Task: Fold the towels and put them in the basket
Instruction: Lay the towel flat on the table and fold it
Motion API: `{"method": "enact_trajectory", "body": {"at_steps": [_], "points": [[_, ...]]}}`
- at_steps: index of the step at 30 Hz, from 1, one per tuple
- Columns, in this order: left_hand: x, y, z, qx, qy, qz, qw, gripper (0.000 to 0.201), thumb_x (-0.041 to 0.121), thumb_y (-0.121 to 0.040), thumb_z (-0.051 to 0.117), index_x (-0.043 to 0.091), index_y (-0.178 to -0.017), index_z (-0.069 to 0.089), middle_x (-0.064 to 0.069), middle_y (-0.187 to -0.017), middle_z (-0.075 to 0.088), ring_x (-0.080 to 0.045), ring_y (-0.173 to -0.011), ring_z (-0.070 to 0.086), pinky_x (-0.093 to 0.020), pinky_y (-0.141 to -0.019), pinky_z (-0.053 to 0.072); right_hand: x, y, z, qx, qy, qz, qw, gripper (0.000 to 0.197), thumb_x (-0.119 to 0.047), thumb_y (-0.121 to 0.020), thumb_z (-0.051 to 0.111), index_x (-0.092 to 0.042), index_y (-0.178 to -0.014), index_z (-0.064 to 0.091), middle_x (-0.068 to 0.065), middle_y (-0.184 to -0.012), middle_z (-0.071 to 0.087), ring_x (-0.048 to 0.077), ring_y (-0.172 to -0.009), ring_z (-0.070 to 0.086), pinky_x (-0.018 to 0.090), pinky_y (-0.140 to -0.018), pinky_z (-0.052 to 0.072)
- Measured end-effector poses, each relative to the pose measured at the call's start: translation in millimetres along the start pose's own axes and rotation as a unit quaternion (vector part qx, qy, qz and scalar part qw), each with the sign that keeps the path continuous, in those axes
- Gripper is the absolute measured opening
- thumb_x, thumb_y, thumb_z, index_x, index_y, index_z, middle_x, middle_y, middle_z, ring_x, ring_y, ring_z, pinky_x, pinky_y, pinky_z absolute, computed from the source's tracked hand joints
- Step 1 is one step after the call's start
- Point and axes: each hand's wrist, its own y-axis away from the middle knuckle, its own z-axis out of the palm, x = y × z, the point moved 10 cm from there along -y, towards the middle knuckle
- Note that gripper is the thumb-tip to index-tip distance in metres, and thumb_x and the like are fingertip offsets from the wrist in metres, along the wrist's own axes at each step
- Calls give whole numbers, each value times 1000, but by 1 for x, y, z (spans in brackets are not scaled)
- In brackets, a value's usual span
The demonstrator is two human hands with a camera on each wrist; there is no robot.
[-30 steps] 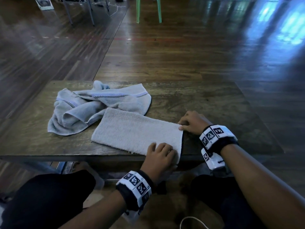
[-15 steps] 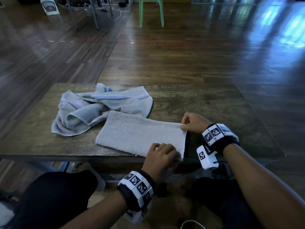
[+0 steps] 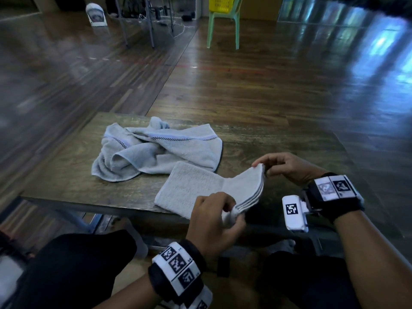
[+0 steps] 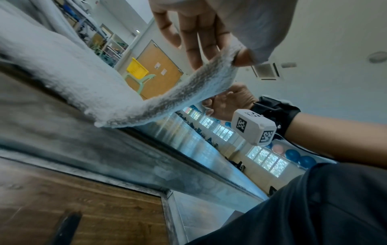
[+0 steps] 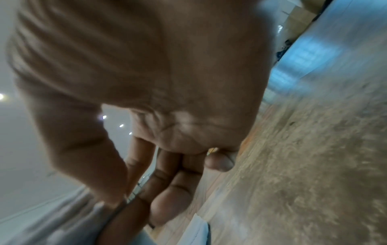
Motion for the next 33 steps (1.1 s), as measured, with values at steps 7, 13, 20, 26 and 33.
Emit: {"method": "enact_trajectory", "body": {"at_steps": [7,13,20,26,33], "points": [[-48,21,-38,56,12,-80,995,20,44,-80,57,24,-80,57,16,-78,59,-6,-74,53,-26,-69,44,-26,-33,27,-13,29,-17,999,22,5,-80,62,-9,-98,67,0,-90,71,5,-85,65,16,-80,50],[-98,38,-75,129,30,-131,983,22,42,-85,54,23,-75,54,13,-69,57,-9,-66,57,-36,-63,48,-44,-86,62,7,39,-20,999,14,0,-83,62,1,-97,64,1,-85,66,-4,-74,61,8,-75,47],[-157,46,-94,115,-67,-214,968,26,49,-83,41,27,-75,51,9,-75,56,-15,-75,56,-44,-71,47,-40,-144,104,43,123,-20,991,5,-18,-84,67,-13,-82,67,6,-89,70,17,-86,64,36,-86,49],[-191,42,-88,56,-99,-280,953,18,43,-88,47,28,-78,48,10,-81,52,-15,-85,53,-38,-79,42,-23,-172,113,85,294,17,952,15,-41,-85,60,-33,-73,60,-14,-78,60,15,-85,58,55,-94,40],[-206,36,-88,27,-150,-286,946,21,41,-90,47,22,-83,53,5,-86,57,-18,-87,53,-34,-76,38,-20,-184,117,118,371,45,920,14,-41,-89,55,-29,-82,58,-12,-81,57,14,-87,52,44,-98,31]]}}
